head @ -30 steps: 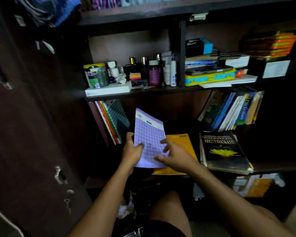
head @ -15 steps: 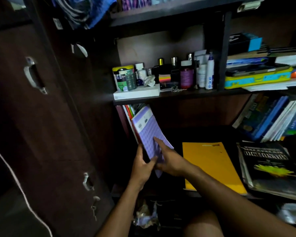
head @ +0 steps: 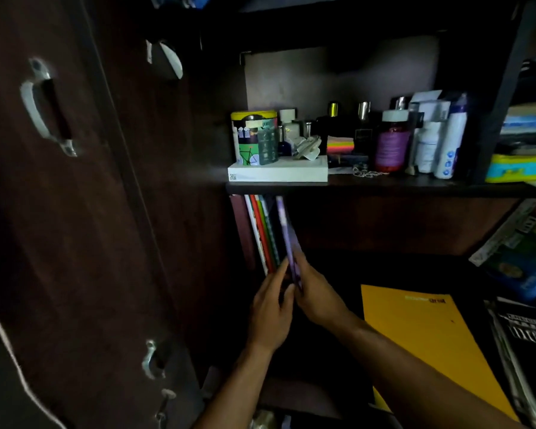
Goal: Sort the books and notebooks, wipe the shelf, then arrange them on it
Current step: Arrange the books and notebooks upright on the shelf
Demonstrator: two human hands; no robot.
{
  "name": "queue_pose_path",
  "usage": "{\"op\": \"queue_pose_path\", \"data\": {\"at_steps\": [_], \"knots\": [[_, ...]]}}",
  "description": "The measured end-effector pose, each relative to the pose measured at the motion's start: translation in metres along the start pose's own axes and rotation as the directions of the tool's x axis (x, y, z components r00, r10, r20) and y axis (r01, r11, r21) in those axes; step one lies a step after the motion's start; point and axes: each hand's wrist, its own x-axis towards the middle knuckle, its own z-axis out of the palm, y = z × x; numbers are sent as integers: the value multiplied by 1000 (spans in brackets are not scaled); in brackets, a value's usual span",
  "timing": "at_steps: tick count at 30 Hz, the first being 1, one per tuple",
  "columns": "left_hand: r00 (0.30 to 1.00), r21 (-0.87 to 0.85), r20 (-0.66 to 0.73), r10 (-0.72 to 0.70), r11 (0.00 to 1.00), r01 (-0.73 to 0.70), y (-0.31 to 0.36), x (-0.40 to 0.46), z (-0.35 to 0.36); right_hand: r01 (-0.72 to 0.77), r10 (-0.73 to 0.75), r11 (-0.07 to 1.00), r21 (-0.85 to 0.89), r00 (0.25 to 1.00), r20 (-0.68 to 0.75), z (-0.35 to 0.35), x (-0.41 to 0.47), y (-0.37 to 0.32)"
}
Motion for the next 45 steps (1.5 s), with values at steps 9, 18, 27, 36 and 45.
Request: {"op": "queue_pose_path", "data": {"at_steps": [9, 18, 27, 36, 45], "knots": [[999, 20, 25, -42, 999, 42, -9, 0, 4, -40, 46, 996, -74, 996, 76, 5, 35, 4], [968, 274, 249, -21, 961, -50, -1, 4, 7, -405, 476, 572, -713, 872, -113, -81, -76, 9], [952, 437, 305, -6, 890, -134, 15, -7, 11, -552, 797, 435, -711, 604, 18, -86, -122, -1], [954, 385, 293, -56, 921, -65, 22, -4, 7, -339, 423, 779, -528, 905, 43, -82, -103, -38], [944, 121, 216, -249, 966, 227, 35, -3, -7, 36, -33, 999, 12, 974, -223, -39, -122, -55]]}}
